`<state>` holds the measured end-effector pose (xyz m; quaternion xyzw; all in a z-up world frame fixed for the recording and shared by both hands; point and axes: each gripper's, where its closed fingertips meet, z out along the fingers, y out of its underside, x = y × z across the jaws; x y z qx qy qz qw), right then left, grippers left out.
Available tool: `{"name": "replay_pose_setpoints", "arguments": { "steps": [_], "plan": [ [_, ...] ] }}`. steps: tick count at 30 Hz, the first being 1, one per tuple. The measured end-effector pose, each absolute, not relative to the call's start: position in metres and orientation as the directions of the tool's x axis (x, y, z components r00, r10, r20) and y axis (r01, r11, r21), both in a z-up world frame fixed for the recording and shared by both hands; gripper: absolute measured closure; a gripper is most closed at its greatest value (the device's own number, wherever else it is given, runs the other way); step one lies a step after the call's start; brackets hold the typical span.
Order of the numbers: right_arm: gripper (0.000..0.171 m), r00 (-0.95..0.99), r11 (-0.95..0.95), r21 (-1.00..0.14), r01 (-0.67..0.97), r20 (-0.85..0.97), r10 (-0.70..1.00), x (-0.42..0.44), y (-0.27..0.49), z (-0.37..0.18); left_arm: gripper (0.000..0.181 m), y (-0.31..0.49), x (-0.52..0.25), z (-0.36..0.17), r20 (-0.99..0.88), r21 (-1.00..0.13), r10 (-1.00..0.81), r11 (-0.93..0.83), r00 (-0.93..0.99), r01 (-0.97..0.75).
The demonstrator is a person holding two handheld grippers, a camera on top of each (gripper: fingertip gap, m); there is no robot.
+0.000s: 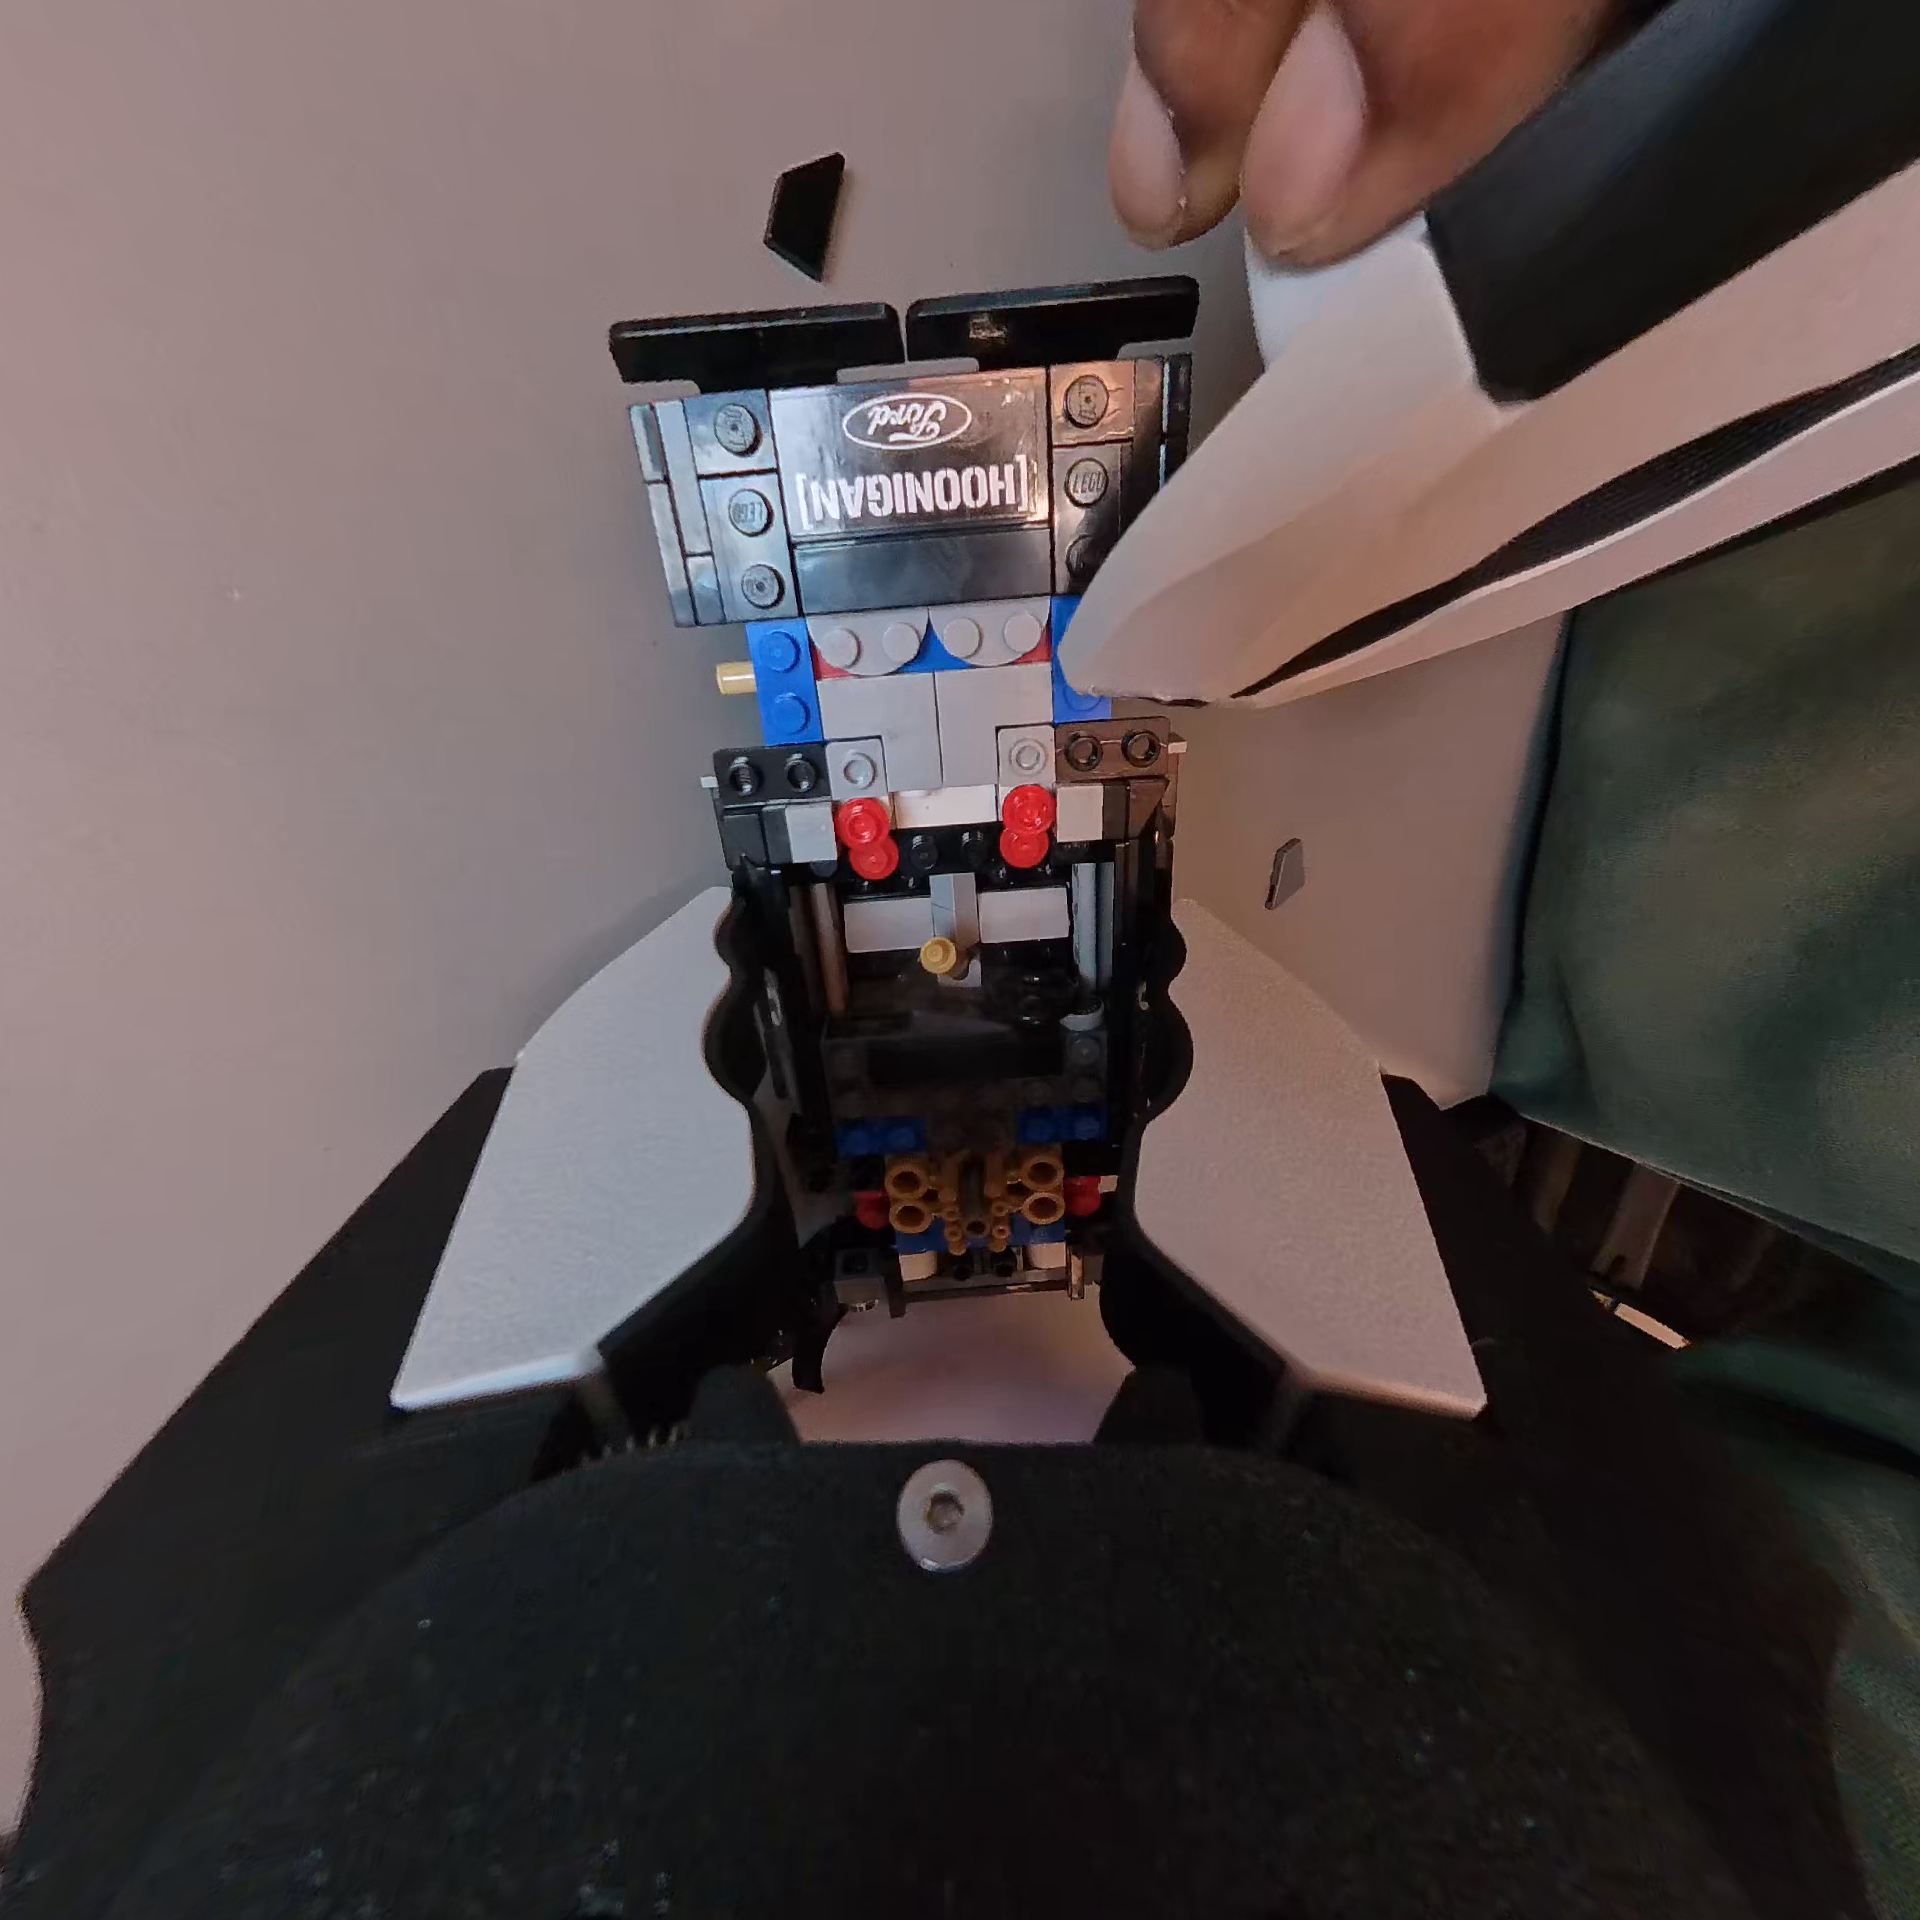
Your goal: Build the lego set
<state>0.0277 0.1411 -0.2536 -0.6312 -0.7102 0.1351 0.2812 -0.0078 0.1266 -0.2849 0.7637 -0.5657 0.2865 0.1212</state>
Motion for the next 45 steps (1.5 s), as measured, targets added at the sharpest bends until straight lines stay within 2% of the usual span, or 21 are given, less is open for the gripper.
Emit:
{"name": "replay_pose_setpoints", "arguments": {
  "steps": [2, 10, 16, 19, 21, 27, 28, 33, 37, 45],
  "plan": [
    [0.171, -0.038, 0.162, -0.559, 0.813, 0.226, 0.973, 0.028, 0.141, -0.251, 0.109, 0.126, -0.008, -0.285, 0.572, -0.138, -0.797, -0.329, 0.196, -0.934],
    [0.171, -0.015, 0.159, -0.577, 0.801, 0.247, 0.969, 0.028, 0.142, -0.251, 0.109, 0.127, -0.008, -0.285, 0.576, -0.138, -0.792, -0.336, 0.201, -0.932],
    [0.161, -0.01, 0.143, -0.568, 0.81, 0.23, 0.973, 0.029, 0.142, -0.254, 0.109, 0.127, -0.007, -0.285, 0.575, -0.138, -0.793, -0.336, 0.201, -0.932],
    [0.164, -0.014, 0.145, -0.572, 0.807, 0.226, 0.974, 0.028, 0.142, -0.254, 0.11, 0.127, -0.007, -0.285, 0.571, -0.141, -0.796, -0.335, 0.2, -0.932],
    [0.171, 0.006, 0.136, -0.597, 0.791, 0.231, 0.973, 0.027, 0.142, -0.249, 0.11, 0.127, -0.007, -0.285, 0.573, -0.144, -0.794, -0.342, 0.204, -0.929],
    [0.171, 0.161, 0.06, -0.724, 0.687, 0.232, 0.959, 0.035, 0.138, -0.225, 0.109, 0.128, -0.006, -0.284, 0.591, -0.153, -0.78, -0.36, 0.206, -0.92],
    [0.166, 0.187, 0.039, -0.738, 0.673, 0.221, 0.957, 0.037, 0.136, -0.223, 0.109, 0.128, -0.006, -0.284, 0.594, -0.154, -0.778, -0.361, 0.206, -0.92],
    [0.162, 0.277, -0.022, -0.778, 0.628, 0.196, 0.941, 0.047, 0.131, -0.223, 0.109, 0.128, -0.006, -0.283, 0.605, -0.152, -0.768, -0.369, 0.209, -0.917],
    [0.157, 0.319, -0.001, -0.796, 0.605, 0.241, 0.917, 0.054, 0.132, -0.222, 0.109, 0.129, -0.005, -0.283, 0.606, -0.156, -0.766, -0.378, 0.214, -0.912],
    [0.154, 0.353, -0.056, -0.847, 0.528, 0.159, 0.922, 0.055, 0.123, -0.228, 0.109, 0.13, -0.002, -0.284, 0.572, -0.183, -0.783, -0.41, 0.243, -0.893]
  ]
}}
